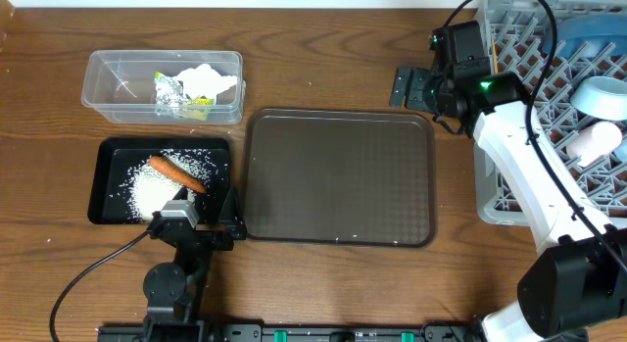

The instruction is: Sort waste into correct bins and load items into the dishwasher rack

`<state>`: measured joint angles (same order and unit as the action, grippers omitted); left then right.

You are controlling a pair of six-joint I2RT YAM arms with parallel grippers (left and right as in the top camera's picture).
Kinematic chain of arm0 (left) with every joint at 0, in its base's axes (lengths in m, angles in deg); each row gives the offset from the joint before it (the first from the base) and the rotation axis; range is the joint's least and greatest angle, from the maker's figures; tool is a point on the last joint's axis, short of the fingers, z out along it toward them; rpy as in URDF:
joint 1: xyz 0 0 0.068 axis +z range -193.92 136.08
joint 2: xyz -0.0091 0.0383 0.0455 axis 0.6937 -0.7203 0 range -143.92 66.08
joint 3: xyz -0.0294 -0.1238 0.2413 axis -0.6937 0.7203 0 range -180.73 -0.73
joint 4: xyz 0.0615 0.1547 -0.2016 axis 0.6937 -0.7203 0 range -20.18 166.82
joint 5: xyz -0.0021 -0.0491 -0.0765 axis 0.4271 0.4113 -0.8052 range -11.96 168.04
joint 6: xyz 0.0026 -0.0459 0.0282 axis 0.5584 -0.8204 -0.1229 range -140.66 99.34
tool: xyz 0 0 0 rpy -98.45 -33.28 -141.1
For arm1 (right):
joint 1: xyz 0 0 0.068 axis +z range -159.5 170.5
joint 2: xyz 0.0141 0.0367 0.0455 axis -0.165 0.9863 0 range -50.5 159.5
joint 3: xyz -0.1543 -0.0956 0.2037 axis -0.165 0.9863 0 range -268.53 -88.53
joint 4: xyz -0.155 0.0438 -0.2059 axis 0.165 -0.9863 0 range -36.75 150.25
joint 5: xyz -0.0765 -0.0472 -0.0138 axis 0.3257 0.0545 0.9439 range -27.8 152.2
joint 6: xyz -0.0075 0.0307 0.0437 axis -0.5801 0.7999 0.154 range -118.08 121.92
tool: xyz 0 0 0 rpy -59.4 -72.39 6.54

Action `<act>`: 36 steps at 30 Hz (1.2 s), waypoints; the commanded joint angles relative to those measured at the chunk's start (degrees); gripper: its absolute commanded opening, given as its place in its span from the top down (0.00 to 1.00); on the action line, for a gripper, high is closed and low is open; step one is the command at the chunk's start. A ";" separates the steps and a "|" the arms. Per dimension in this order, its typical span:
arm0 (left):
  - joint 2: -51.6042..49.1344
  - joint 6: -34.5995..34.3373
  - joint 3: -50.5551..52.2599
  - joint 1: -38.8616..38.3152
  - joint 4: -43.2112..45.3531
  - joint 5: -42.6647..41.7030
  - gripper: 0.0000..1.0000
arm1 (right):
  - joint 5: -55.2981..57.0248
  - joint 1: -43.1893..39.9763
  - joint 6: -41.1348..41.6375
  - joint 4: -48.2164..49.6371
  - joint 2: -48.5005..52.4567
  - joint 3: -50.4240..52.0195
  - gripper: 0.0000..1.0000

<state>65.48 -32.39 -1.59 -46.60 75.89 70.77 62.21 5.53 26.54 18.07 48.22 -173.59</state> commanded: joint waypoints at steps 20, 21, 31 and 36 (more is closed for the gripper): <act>0.37 0.98 0.63 0.24 -2.47 -0.61 0.02 | 0.63 1.99 0.63 -0.52 -10.56 -0.22 0.01; 0.37 0.98 0.63 0.24 -2.47 -0.61 0.02 | 0.66 1.99 0.61 -0.52 -12.26 -0.22 0.01; 0.37 1.01 0.63 0.24 -2.47 -0.61 0.02 | 0.63 1.75 0.61 -0.52 -31.12 -0.22 0.01; 0.37 0.98 0.63 0.24 -2.47 -0.61 0.02 | 0.63 0.11 0.61 -0.52 -38.99 -0.07 0.01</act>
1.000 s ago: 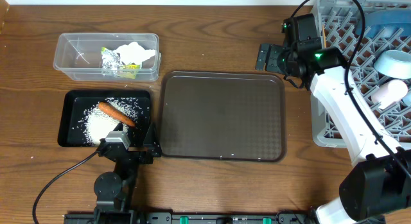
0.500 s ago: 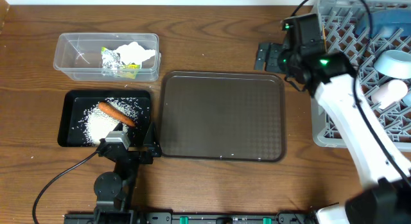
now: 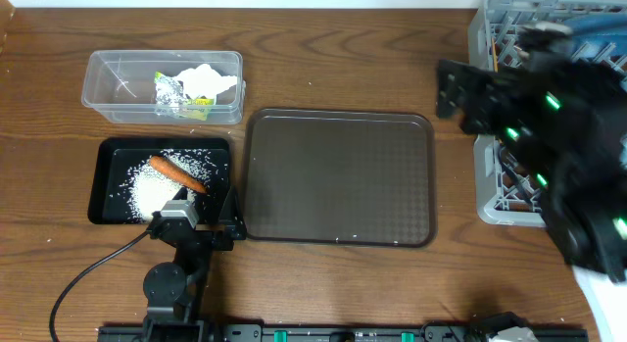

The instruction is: Sort waste into correct bins and load items into the dishwasher rack

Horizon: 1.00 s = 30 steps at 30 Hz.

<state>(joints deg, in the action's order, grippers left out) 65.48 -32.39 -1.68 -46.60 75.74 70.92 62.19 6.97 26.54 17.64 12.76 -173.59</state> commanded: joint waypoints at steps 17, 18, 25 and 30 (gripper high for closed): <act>0.37 0.98 0.72 0.26 -2.32 -0.76 0.02 | 4.46 -13.51 0.39 2.99 -28.59 26.91 0.01; 0.37 0.98 0.72 0.24 -2.32 -0.76 0.02 | 4.44 -13.92 0.39 4.87 -30.99 30.29 0.01; 0.37 0.98 0.72 0.24 -2.32 -0.76 0.02 | 4.02 -14.36 0.07 21.18 -49.33 54.55 0.01; 0.37 0.98 0.72 0.26 -2.32 -0.76 0.02 | 4.07 -14.36 -2.03 28.98 -57.88 66.53 0.01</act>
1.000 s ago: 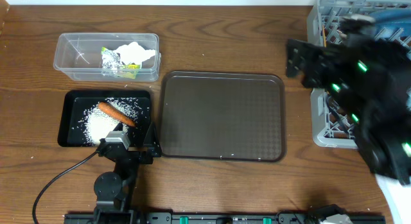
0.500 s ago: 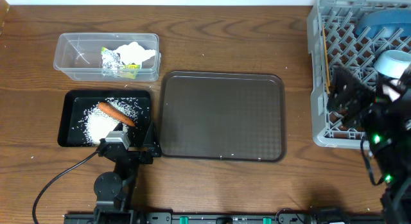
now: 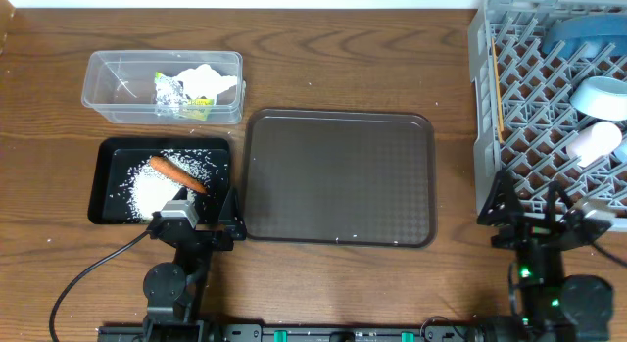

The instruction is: Sort waste into correct bins and load items into the dishwasher rack

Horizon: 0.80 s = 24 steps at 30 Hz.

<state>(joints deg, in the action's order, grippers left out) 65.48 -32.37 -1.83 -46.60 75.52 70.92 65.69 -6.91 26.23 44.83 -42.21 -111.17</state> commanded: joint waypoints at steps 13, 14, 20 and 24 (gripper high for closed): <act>0.37 0.96 0.87 0.26 -2.10 -0.76 0.02 | -0.17 -3.23 -5.88 15.06 -8.02 17.77 0.01; 0.37 0.96 0.87 0.24 -2.10 -0.76 0.02 | -1.01 -3.63 -6.93 16.04 -8.02 18.49 0.01; 0.37 0.96 0.87 0.24 -2.10 -0.76 0.02 | -2.47 -4.52 -11.26 22.03 -8.02 22.34 0.01; 0.37 0.96 0.87 0.24 -2.10 -0.76 0.02 | -3.48 -4.57 -16.81 22.34 -8.04 22.34 0.01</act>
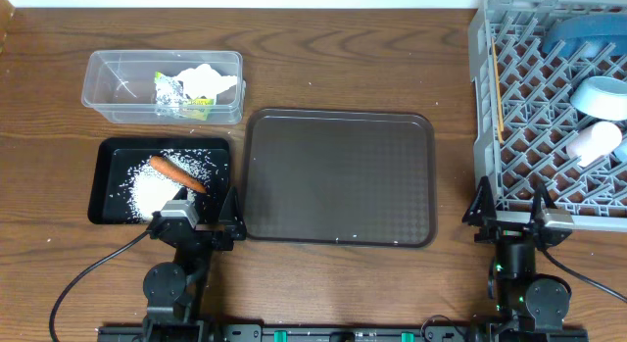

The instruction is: Sort waste into correct bins and load items into the dishwasher rack

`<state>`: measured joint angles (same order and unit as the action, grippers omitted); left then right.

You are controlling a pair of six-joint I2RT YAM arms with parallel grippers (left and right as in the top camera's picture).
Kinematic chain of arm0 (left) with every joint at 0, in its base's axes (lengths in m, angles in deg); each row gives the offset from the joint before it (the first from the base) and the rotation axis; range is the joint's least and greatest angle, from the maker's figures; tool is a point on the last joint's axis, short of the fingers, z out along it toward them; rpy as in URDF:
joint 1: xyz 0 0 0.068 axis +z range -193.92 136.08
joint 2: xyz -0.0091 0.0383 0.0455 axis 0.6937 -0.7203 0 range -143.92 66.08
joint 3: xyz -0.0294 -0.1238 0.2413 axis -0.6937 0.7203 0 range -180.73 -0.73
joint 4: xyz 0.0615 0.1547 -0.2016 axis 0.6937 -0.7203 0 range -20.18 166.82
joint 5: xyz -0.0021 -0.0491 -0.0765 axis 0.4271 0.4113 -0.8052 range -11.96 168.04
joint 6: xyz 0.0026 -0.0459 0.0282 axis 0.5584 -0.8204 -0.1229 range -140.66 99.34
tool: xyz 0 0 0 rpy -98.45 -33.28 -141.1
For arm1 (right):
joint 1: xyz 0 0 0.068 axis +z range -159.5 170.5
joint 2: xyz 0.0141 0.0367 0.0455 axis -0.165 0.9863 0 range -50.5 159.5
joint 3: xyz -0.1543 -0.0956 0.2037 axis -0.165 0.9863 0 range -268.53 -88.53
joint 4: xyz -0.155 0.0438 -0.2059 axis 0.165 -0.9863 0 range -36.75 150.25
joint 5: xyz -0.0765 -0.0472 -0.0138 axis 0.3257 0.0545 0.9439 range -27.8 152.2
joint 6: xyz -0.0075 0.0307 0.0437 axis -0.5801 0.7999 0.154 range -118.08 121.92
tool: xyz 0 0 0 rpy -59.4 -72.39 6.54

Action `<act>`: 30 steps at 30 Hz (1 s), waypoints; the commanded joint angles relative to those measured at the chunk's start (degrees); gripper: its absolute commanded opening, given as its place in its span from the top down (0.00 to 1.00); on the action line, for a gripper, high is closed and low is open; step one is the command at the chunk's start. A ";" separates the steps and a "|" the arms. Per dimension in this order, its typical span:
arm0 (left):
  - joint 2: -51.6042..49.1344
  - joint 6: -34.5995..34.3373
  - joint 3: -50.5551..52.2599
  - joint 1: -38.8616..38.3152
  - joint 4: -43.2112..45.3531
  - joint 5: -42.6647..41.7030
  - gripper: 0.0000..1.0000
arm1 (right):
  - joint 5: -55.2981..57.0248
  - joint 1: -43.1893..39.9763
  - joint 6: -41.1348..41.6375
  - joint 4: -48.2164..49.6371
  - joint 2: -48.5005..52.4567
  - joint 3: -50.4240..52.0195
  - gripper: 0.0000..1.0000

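Observation:
The brown serving tray [338, 175] lies bare at the table's middle. A clear bin [108, 82] at the back left holds crumpled wrappers [196, 87]. A black bin [108, 180] in front of it holds white rice [152, 193] and an orange carrot-like piece [176, 172]. The grey dishwasher rack [490, 136] at the right holds a blue plate [588, 33], a blue bowl [602, 95], a white cup [596, 141] and a thin wooden stick [498, 87]. My left gripper [213, 219] rests folded by the black bin's front corner, open. My right gripper [510, 207] sits folded before the rack, open and holding nothing.
A black cable [88, 278] loops from the left arm over the front left of the table. The rack's front edge stands just behind the right gripper's fingers. Wall edge runs along the back.
The right arm, folded at the front right and skewed to the right, now sits a little further left and squared up before the rack. Nothing else has moved.
The right arm first reached out to the rack's far left corner. Then it showed as a blur over the rack. Then it was folded at the front right, where it now rests. The left arm, bins, tray and rack contents stayed as they were.

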<state>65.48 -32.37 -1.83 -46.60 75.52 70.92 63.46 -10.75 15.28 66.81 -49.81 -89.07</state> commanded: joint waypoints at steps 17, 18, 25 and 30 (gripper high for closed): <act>0.37 0.96 0.87 0.24 -2.10 -0.76 0.02 | -2.56 -1.79 -21.84 -10.80 -0.44 0.24 0.01; 0.37 0.96 0.87 0.26 -2.10 -0.76 0.02 | -2.56 -1.79 -22.64 -10.82 -0.44 0.24 0.01; 0.37 0.96 0.87 0.24 -2.10 -0.76 0.02 | -2.62 -1.77 -20.46 -10.84 -0.44 0.24 0.01; 0.37 0.96 0.87 0.26 -2.10 -0.76 0.02 | -1.92 -1.77 -20.52 -10.84 -0.44 0.24 0.01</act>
<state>65.48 -32.37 -1.83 -46.60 75.52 70.92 61.56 -12.15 -4.80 56.23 -49.81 -88.92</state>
